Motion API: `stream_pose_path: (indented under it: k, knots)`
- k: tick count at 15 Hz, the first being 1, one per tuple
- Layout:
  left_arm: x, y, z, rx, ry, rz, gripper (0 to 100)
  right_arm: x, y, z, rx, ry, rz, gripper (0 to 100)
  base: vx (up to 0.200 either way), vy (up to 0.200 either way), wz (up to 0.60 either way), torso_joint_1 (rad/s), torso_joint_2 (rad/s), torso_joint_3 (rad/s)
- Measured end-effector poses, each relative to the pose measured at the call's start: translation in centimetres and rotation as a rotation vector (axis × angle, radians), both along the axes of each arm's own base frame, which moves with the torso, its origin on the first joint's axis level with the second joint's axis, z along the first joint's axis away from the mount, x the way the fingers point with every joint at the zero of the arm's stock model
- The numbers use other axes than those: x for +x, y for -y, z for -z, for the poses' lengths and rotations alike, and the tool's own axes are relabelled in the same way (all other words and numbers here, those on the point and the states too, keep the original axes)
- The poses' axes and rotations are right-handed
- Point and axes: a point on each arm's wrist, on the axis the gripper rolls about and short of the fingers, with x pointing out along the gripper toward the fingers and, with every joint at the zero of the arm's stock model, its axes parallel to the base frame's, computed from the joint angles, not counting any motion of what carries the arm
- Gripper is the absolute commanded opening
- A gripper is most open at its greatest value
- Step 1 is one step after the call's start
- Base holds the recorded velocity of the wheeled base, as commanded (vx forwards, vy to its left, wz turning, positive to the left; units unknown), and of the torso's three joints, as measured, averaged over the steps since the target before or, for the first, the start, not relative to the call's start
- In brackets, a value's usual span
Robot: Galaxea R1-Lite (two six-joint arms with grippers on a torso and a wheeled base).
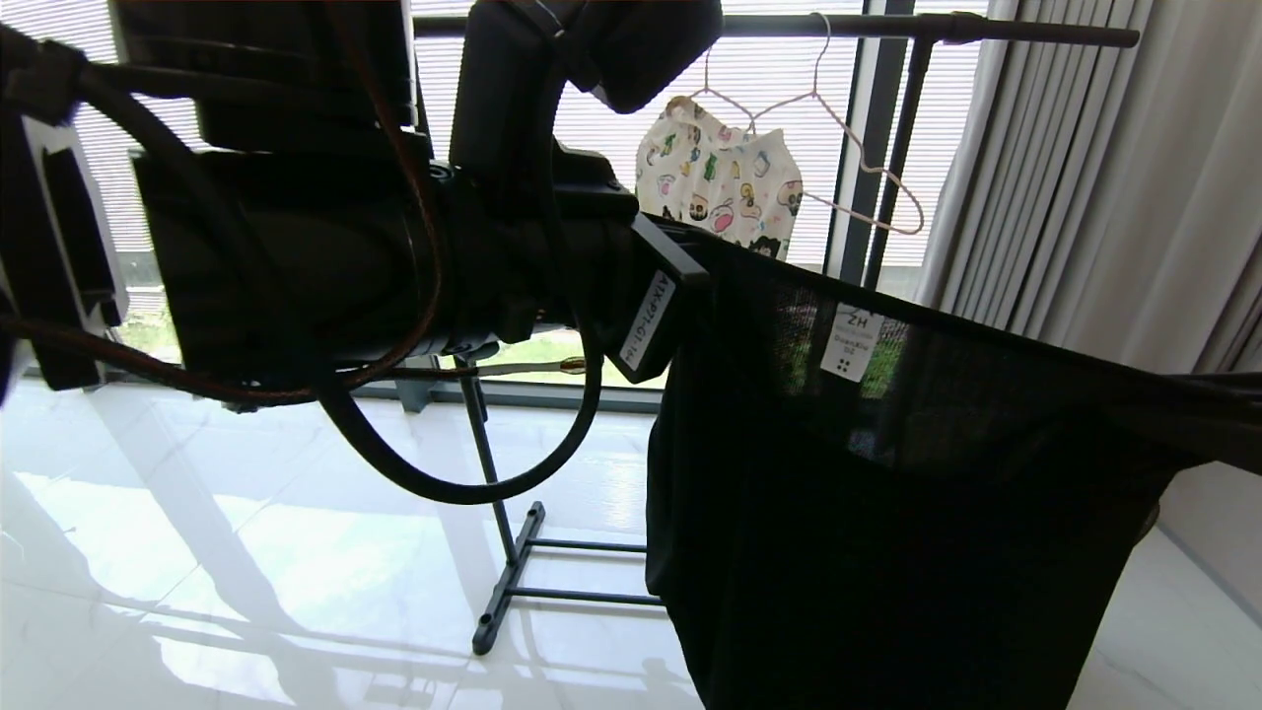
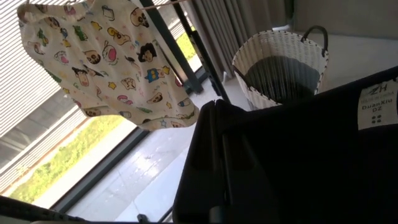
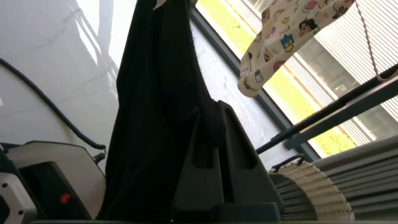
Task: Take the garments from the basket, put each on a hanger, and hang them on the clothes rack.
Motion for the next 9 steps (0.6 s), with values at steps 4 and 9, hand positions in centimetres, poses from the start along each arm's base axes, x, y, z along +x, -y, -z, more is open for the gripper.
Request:
stream_pose_path:
  k: [4, 9]
  knots:
    - [-3.9, -2.3, 0.9, 0.101, -0.098, 0.052, 0, 2.8, -1.7, -2.9, 0.097, 0.054, 0.074, 0, 0.000, 0.000, 0.00, 0.000, 0.00, 0.000]
    - [-9.3, -3.1, 1.7, 0.106, -0.127, 0.124, 0, 6.1, -4.9, -4.7, 0.122, 0.065, 0.082, 0, 0.000, 0.000, 0.00, 0.000, 0.00, 0.000]
